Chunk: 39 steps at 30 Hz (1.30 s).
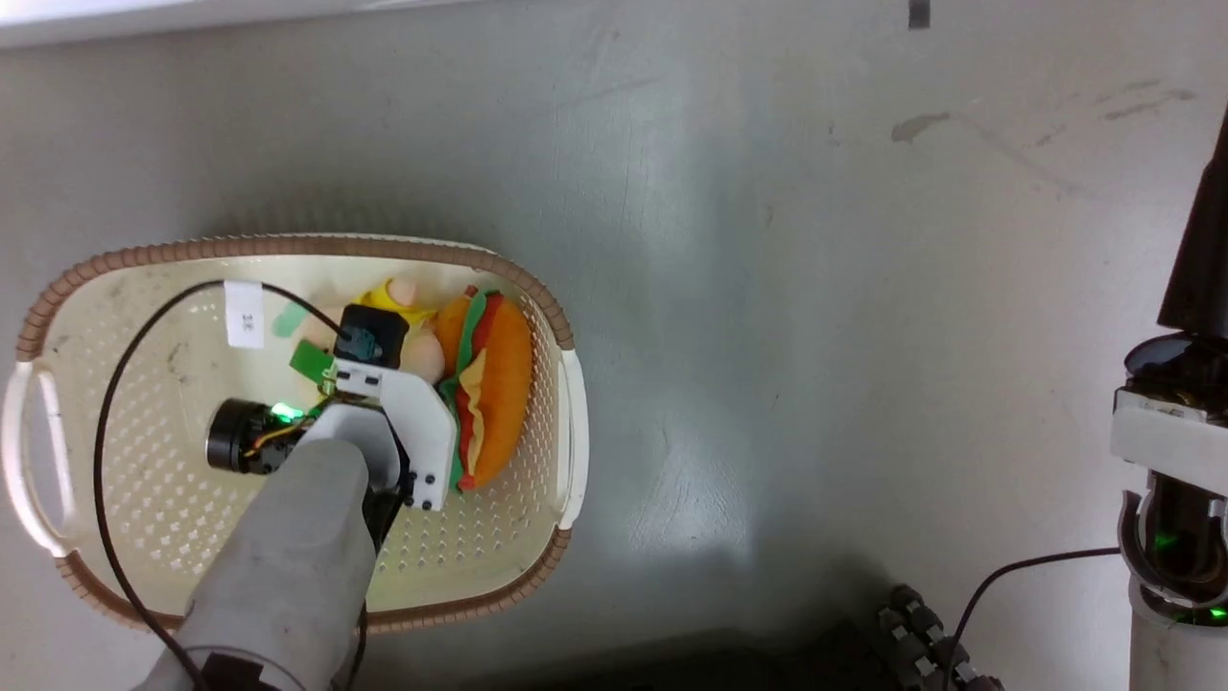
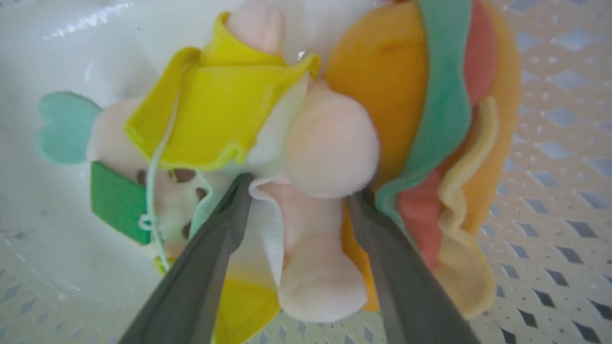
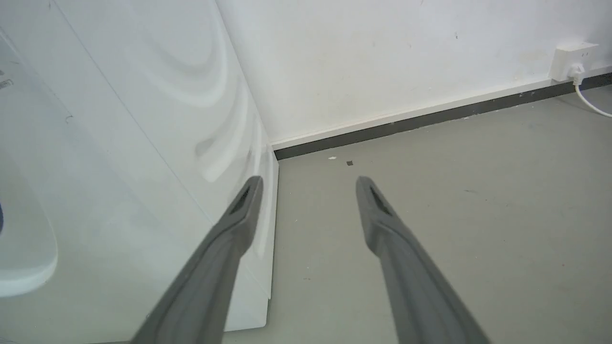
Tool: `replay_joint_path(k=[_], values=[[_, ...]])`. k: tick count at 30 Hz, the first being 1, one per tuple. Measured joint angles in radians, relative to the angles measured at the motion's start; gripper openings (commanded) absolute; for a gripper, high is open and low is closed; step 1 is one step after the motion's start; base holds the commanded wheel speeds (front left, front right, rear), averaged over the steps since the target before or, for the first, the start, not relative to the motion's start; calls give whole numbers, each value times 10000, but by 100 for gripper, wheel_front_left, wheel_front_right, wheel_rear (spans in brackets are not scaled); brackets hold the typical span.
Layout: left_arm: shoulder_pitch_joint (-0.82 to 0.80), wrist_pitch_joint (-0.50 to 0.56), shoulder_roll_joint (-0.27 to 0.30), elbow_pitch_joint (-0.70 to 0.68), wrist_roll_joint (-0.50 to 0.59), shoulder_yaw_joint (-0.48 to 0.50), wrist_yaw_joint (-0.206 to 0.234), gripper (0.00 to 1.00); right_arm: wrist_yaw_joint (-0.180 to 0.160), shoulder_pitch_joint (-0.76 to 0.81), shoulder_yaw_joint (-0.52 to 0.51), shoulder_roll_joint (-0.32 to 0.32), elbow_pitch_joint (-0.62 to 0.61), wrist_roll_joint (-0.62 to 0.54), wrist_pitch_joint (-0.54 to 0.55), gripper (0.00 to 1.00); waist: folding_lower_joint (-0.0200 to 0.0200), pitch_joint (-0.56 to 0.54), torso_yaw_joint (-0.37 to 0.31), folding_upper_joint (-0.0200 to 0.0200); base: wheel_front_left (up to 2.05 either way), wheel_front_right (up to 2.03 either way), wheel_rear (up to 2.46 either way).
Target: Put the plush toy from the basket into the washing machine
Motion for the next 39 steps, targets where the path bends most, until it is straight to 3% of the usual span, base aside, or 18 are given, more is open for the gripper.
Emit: replay_joint_path(k=[1, 2, 3, 19, 39], values=[[-90, -23, -4, 96, -44, -44, 13, 100, 0, -7, -6, 0, -23, 38, -10, 100, 0, 67, -10, 0, 0, 0, 0], [-175, -113, 2, 198, -46, -132, -10, 30, 0, -16, -12, 0, -36, 90, -17, 100, -1, 130, -20, 0, 0, 0, 0], [-255, -213, -2, 288, -61, -186, -4, 0, 0, -45, -15, 0, -48, 136, -46, 100, 0, 183, -30, 0, 0, 0, 0], [-65, -495, -65, 485, -203, -512, -351, 0, 0, -155, -35, 0, 50, 295, -88, 100, 0, -605, -45, 0, 0, 0, 0], [1537, -2259, -568, 443, -426, -1124, -913, 0, 0, 1139, 155, 0, 989, 370, -88, 100, -1, -3893, 507, 0, 0, 0, 0]])
